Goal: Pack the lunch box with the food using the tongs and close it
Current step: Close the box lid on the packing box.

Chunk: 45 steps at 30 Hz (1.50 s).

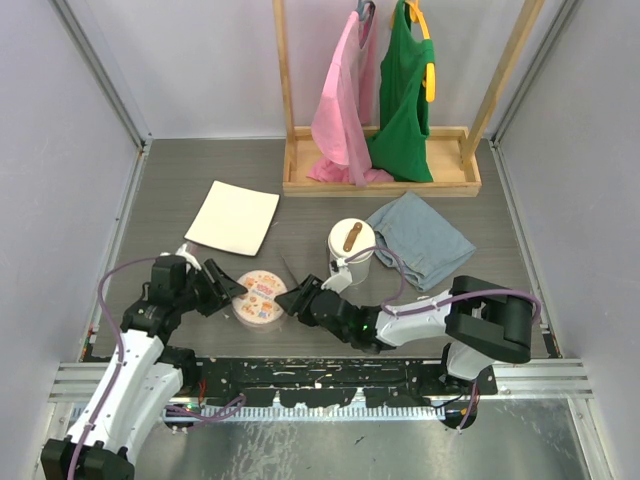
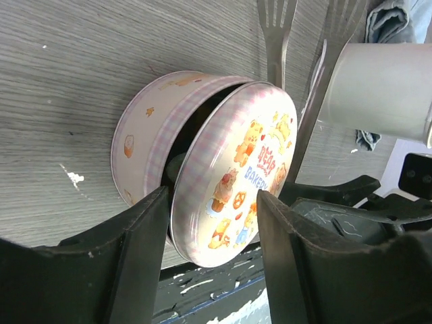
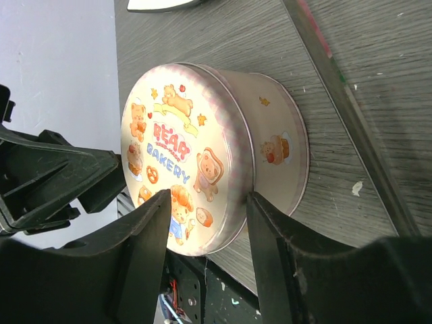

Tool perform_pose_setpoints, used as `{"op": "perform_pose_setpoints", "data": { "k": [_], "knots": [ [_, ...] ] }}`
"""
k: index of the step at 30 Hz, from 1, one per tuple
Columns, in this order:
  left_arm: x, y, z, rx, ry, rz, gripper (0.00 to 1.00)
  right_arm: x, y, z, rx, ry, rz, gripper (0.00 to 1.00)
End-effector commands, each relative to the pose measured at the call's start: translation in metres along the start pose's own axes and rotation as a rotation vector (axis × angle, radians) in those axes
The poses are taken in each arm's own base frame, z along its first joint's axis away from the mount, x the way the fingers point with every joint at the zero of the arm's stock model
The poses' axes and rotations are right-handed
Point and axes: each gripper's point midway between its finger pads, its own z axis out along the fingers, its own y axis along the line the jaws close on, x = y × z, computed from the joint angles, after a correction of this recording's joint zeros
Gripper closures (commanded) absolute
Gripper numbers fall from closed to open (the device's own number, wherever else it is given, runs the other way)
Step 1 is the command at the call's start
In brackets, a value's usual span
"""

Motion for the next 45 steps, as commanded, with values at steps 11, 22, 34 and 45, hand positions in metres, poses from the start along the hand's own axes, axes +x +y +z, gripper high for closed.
{"op": "perform_pose_setpoints", "data": {
  "k": [11,22,34,45],
  "knots": [
    [-0.031,0.014,-0.013,-0.174,-0.124,0.003,0.35,-0.006,0.024,0.007,-0.006,-0.018,-0.026,0.43],
    [-0.012,0.019,0.017,-0.146,0.018,-0.031,0.46,0.002,0.034,0.013,0.011,0.027,-0.111,0.41],
    [0.001,0.041,0.024,-0.215,0.045,-0.065,0.63,0.000,0.030,0.013,0.077,0.037,-0.217,0.37],
    [0.021,0.063,0.032,-0.278,0.117,-0.114,0.60,-0.005,-0.012,0.019,0.265,0.029,-0.335,0.33]
  ]
}}
